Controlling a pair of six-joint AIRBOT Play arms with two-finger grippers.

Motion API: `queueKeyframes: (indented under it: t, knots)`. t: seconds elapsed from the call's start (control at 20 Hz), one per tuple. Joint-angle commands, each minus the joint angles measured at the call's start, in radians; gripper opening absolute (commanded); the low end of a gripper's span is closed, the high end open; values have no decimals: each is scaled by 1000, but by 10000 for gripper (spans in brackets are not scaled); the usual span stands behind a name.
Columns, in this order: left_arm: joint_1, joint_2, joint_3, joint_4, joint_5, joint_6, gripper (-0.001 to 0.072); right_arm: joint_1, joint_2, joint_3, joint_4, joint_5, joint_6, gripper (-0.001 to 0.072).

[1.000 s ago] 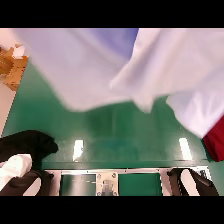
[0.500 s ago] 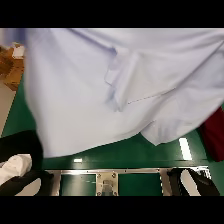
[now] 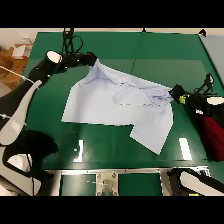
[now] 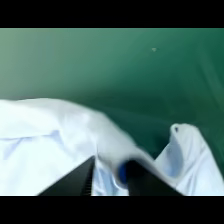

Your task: Fold the shirts.

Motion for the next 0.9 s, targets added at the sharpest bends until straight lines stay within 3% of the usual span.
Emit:
queueKeyframes:
  t: [0.0, 0.05, 0.1, 0.15, 0.2, 0.35, 0.45, 0.55, 0.85]
  knots:
    - [35, -14, 35, -36, -93, -29, 684, -49, -82, 106, -66, 68, -62, 305]
    - [76, 16, 68, -35, -204, -29, 680, -102, -74, 158, -115, 177, -62, 305]
    - [120, 44, 99, -21, -312, -29, 553, -163, -62, 197, -149, 291, -62, 303]
    - [175, 81, 130, 14, -433, -30, 360, -224, -50, 223, -167, 398, -63, 302]
    - [229, 114, 152, 51, -533, -35, 300, -291, -33, 230, -178, 485, -74, 302]
    - [388, 188, 167, 208, -793, -169, 301, -462, -4, 188, -267, 640, -122, 301]
    - [468, 190, 132, 297, -972, -272, 301, -526, -5, 128, -273, 645, -123, 301]
    - [519, 190, 24, 344, -1056, -310, 302, -534, -5, 68, -272, 615, -127, 301]
    - [541, 184, -366, 400, -921, -270, 301, -489, -5, 10, -262, 590, -148, 292]
